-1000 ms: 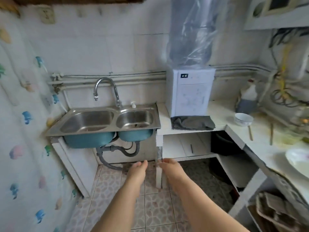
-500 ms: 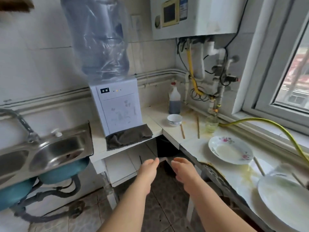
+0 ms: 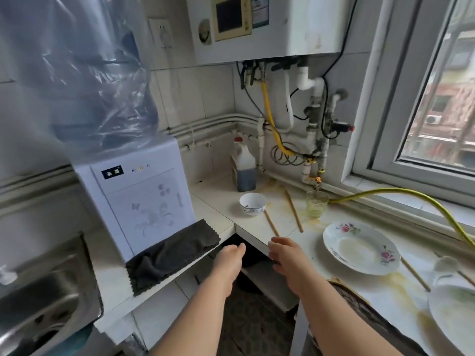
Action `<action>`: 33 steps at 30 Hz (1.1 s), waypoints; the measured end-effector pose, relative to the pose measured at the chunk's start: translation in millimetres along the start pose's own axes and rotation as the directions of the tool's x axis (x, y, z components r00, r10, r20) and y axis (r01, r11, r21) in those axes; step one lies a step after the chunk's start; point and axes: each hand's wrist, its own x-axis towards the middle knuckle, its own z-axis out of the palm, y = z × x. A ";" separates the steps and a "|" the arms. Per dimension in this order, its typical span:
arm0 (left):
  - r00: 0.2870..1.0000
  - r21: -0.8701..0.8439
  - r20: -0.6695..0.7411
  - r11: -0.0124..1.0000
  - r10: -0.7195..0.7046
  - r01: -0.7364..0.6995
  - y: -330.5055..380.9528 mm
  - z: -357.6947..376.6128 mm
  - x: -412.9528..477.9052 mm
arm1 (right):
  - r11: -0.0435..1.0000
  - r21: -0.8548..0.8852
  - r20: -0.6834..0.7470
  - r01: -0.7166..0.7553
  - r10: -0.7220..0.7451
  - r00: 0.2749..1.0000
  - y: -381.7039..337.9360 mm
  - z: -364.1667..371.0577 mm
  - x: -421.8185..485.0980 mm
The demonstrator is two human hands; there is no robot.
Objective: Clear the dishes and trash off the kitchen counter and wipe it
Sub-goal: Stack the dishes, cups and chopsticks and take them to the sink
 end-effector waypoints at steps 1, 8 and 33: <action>1.000 0.003 0.006 1.000 -0.002 0.002 1.0 -3.2 10.7 | 1.000 0.015 -0.012 0.005 -0.005 1.000 -2.1 4.5 3.6; 0.990 -0.019 0.124 0.997 -0.070 0.073 -0.7 15.9 56.6 | 0.999 0.036 -0.149 -0.023 0.028 0.988 -1.7 -3.6 35.9; 0.969 -0.131 -0.122 0.972 -0.213 0.197 37.9 61.5 261.3 | 0.679 -0.733 -0.105 -0.031 -0.067 0.992 -17.5 -1.1 222.8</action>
